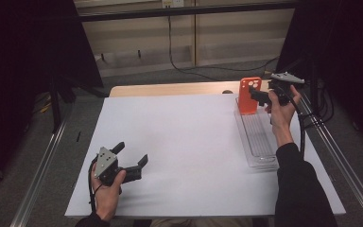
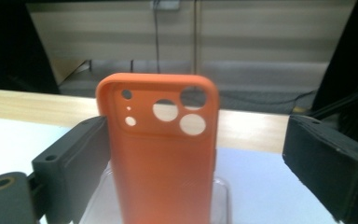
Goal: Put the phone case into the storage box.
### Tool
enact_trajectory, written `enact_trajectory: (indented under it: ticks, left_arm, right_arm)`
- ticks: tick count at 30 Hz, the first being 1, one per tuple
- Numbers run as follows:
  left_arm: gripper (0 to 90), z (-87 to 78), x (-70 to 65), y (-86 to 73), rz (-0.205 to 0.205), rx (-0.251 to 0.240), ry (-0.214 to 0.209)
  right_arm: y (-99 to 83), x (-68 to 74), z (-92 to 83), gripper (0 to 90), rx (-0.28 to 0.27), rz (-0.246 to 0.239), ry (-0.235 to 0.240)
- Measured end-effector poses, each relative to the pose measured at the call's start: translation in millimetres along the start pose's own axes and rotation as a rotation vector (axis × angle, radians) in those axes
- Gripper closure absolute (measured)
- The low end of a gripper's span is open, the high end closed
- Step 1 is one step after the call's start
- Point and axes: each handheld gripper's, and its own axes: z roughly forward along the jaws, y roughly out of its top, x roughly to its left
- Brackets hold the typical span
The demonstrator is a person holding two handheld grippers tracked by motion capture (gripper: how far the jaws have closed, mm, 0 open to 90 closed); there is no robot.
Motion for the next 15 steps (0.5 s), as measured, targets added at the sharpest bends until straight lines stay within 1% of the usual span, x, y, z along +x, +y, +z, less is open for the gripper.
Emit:
enact_trajectory:
  ticks: [4, 6, 7, 9, 10, 11, 12, 15]
  left_arm:
    - [2.4, -3.6, 0.0, 0.2, 0.008, -0.004, 0.002]
    - [2.3, -4.3, 0.5, 0.2, 0.005, -0.005, 0.009]
    - [2.3, -4.0, 0.8, -0.2, 0.000, -0.005, 0.012]
    - [2.3, -3.4, 1.6, -0.8, -0.005, -0.001, 0.016]
    - [2.3, -3.3, 1.7, -0.6, -0.007, -0.003, 0.017]
    - [2.3, -3.7, 2.2, 0.0, 0.005, -0.002, 0.019]
    - [2.3, -4.1, 1.3, 0.4, -0.001, -0.007, 0.023]
    - [2.5, -6.2, 0.6, 1.3, 0.011, -0.024, 0.024]
  right_arm:
    - [-4.7, -0.3, -2.1, 5.0, -0.025, -0.013, -0.004]
    - [-6.9, 0.5, -4.7, 5.9, -0.074, -0.013, -0.019]
    - [-7.5, 1.4, -6.6, 6.3, -0.089, -0.012, -0.021]
    - [-7.7, 3.1, -8.9, 6.5, -0.093, -0.019, -0.024]
    - [-8.1, 3.8, -9.4, 6.7, -0.104, -0.016, -0.019]
    - [-8.9, 4.3, -10.1, 6.7, -0.115, -0.017, -0.016]
    - [-9.8, 4.9, -10.5, 6.7, -0.112, -0.015, -0.015]
    - [-15.2, 6.5, -11.3, 5.4, -0.106, -0.016, 0.000]
